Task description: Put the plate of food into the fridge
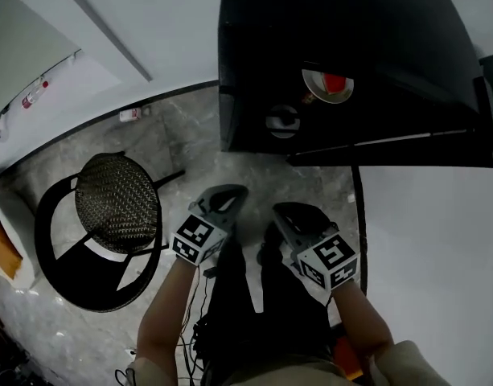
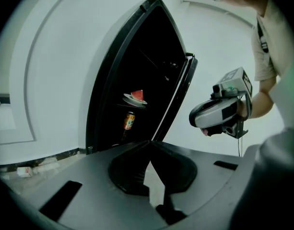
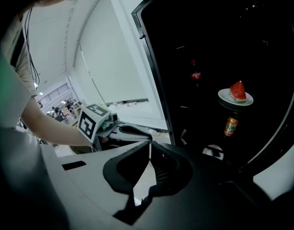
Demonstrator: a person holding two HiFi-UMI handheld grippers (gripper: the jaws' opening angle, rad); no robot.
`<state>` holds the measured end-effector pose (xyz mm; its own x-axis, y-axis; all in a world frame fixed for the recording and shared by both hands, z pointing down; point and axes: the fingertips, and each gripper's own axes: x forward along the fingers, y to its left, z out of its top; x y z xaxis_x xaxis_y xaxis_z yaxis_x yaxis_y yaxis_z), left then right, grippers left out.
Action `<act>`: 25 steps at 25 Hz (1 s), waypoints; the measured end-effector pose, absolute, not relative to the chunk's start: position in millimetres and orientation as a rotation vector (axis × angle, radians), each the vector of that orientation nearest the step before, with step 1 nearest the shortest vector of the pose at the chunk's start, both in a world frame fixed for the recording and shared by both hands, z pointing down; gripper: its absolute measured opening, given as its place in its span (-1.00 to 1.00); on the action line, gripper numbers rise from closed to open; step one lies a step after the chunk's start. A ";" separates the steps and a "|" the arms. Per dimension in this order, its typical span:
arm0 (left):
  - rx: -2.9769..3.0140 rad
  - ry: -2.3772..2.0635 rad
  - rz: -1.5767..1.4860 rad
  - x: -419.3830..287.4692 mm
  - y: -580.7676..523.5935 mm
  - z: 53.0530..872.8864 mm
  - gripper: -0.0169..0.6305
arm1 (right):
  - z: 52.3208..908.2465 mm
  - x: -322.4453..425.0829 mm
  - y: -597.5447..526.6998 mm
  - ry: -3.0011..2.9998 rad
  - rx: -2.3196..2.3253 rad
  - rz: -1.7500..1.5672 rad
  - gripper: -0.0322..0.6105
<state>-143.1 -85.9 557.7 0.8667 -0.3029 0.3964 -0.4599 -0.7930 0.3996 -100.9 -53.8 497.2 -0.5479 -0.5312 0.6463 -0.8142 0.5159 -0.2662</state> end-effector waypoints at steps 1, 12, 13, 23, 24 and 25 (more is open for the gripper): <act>2.546 -0.561 0.410 -145.5 -86.6 548.4 -0.92 | 492.0 -103.2 -54.4 -2.263 1.094 0.756 -0.81; 2.609 -0.529 0.387 -160.6 -79.1 476.0 -0.92 | 437.1 -135.4 -72.0 -2.257 1.046 0.639 -0.81; 2.607 -0.536 0.383 -162.7 -79.1 470.4 -0.92 | 433.3 -138.2 -72.7 -2.260 1.045 0.638 -0.81; 2.672 -0.622 0.298 -183.5 -99.2 407.5 -0.92 | 391.6 -154.9 -86.9 -2.300 1.086 0.579 -0.81; 2.681 -0.626 0.296 -185.0 -100.7 403.2 -0.92 | 387.9 -156.5 -88.2 -2.304 1.090 0.568 -0.81; 2.691 -0.627 0.294 -186.3 -101.6 398.7 -0.92 | 384.2 -158.1 -89.0 -2.308 1.094 0.559 -0.81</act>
<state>-186.3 -101.6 398.7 0.8796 -0.3855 0.2786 -0.4607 -0.8361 0.2977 -158.1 -89.0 384.2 -0.5382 -0.5811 0.6105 -0.7959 0.5886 -0.1415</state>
